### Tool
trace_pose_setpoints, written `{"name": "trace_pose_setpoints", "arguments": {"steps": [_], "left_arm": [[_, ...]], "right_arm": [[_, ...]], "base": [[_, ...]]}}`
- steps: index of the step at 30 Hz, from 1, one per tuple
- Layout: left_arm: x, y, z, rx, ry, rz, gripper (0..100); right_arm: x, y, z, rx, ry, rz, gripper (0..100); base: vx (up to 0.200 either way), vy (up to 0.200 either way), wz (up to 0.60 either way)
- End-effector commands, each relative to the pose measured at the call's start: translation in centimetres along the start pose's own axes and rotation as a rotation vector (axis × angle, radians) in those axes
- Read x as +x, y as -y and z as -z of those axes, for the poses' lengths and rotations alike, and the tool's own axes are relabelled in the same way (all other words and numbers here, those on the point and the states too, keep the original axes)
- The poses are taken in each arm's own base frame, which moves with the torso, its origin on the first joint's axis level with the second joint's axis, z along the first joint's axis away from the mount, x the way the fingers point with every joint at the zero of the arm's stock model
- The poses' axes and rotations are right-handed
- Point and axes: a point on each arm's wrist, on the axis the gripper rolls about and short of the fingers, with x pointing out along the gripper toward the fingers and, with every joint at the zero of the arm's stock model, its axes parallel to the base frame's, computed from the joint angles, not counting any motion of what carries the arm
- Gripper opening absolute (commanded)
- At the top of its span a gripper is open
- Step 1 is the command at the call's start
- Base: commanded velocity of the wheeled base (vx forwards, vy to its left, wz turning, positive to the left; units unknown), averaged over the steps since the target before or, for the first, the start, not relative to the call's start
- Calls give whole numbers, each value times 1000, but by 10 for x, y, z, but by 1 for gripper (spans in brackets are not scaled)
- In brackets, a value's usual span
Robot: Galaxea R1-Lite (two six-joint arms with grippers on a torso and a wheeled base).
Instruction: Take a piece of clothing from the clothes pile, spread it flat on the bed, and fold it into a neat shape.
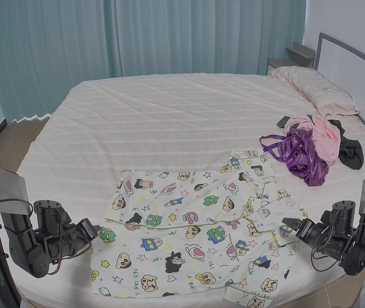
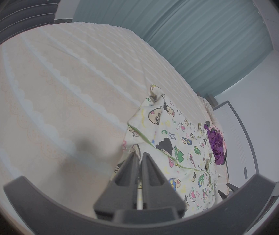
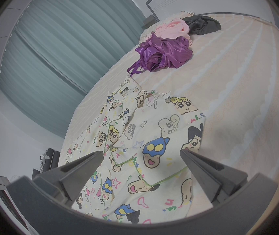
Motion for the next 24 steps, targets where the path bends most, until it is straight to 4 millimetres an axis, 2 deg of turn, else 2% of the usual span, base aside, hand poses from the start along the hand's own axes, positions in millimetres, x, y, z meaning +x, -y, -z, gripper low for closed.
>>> {"name": "trace_pose_setpoints", "arguments": {"steps": [1,6,12,16,21,24], "left_arm": [[8,-16,6,-21,-27,-51,100],[9,-21,2,-37,-1,-56,100],[1,-22,-9,-56,47,-53,100],[-11,-20,-10,-57,56,-49,100],[-46,-15,4,-54,-50,32,100],[-49,-12,8,-54,-90,46,100]], "right_arm": [[0,-1,-1,0,6,-9,100],[0,-1,0,0,4,-7,100],[-1,-1,-1,0,9,-3,100],[-3,0,0,-11,5,2,100],[-8,2,3,-25,-18,9,100],[-8,2,5,-34,-27,8,100]], "base": [[0,0,0],[0,0,0],[0,0,0],[0,0,0],[0,0,0],[0,0,0]]}}
